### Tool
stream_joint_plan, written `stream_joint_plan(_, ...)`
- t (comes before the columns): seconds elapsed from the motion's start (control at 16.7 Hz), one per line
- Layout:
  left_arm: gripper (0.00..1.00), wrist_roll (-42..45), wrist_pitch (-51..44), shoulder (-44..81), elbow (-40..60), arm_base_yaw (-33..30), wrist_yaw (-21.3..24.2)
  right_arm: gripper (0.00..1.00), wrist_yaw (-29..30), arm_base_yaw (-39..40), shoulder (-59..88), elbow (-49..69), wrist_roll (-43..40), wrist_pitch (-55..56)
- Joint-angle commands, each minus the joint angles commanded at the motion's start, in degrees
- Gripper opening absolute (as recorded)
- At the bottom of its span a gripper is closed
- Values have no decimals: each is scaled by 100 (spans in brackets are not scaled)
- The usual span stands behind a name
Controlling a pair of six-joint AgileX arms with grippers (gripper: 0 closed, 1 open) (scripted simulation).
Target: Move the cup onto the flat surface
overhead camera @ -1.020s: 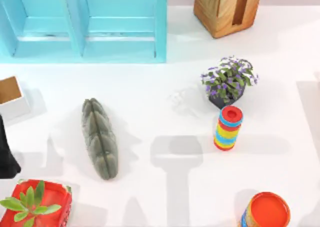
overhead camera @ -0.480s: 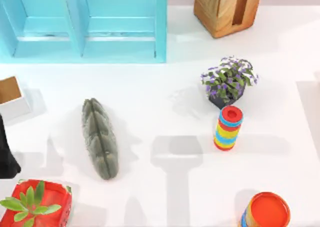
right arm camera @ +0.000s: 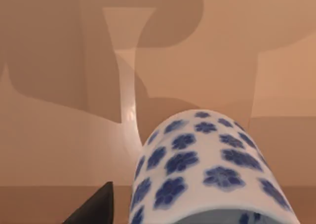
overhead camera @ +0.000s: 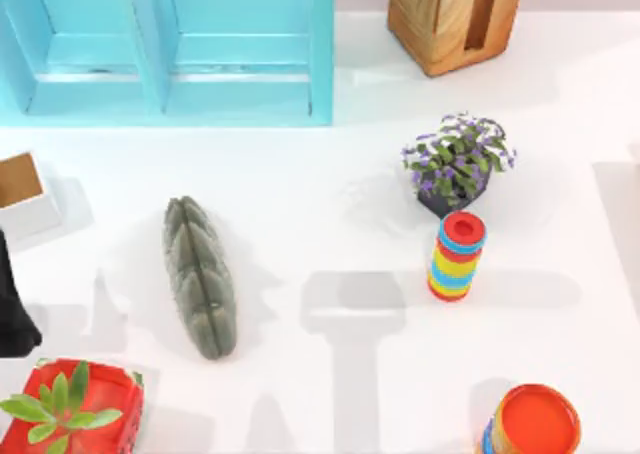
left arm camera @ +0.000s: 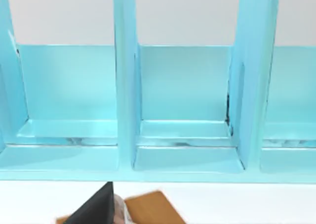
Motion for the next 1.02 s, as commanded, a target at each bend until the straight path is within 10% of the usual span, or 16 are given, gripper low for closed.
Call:
stream_joint_plan(0.78, 100, 0, 0, 0, 0, 0, 0, 2, 0, 0, 0, 0, 0, 0)
stream_joint_plan(1.02, 100, 0, 0, 0, 0, 0, 0, 0, 0, 0, 0, 0, 0, 0)
